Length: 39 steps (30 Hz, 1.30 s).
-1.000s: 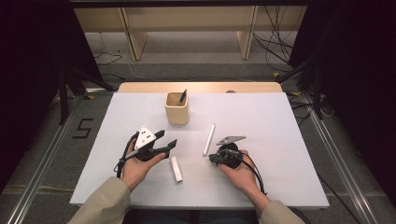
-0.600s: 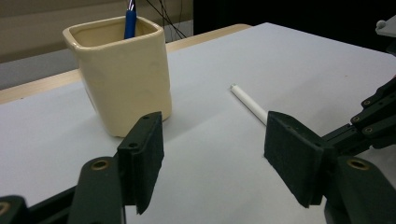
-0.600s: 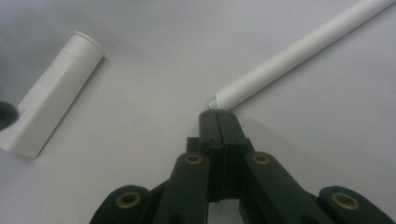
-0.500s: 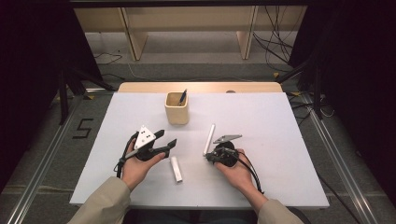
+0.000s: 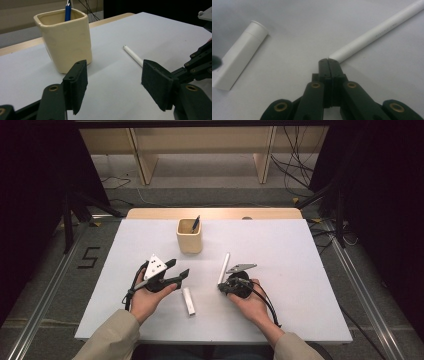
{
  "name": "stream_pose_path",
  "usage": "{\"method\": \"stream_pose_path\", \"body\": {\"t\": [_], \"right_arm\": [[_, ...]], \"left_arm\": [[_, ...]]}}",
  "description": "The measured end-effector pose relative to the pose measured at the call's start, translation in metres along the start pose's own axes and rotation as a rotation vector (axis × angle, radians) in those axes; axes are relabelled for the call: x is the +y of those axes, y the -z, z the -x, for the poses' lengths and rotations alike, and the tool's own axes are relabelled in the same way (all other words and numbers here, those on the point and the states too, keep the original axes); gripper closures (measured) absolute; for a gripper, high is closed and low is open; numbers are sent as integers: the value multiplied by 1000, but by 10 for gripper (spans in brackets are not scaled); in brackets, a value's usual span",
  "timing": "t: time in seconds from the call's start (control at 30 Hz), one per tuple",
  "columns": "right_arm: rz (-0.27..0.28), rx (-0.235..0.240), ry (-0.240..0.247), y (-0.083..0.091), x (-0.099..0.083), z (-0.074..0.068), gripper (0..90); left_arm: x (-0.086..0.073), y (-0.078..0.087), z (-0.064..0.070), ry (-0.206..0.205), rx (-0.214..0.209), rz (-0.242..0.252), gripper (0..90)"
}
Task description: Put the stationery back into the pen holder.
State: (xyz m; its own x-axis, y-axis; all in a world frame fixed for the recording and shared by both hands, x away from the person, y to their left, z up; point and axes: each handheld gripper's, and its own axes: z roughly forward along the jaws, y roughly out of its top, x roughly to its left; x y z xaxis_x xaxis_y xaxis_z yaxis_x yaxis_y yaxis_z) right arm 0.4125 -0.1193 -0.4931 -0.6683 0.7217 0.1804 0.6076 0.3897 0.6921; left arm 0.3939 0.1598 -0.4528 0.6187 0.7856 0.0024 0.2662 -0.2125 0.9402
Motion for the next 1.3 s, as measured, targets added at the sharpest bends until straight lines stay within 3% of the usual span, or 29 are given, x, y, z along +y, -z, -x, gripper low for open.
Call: {"method": "stream_pose_path", "body": {"t": [1.3], "right_arm": [[12,-10,-5,-5,3,-4,900]], "left_arm": [[-1,-1,0,-2,0,-5,376]]}}
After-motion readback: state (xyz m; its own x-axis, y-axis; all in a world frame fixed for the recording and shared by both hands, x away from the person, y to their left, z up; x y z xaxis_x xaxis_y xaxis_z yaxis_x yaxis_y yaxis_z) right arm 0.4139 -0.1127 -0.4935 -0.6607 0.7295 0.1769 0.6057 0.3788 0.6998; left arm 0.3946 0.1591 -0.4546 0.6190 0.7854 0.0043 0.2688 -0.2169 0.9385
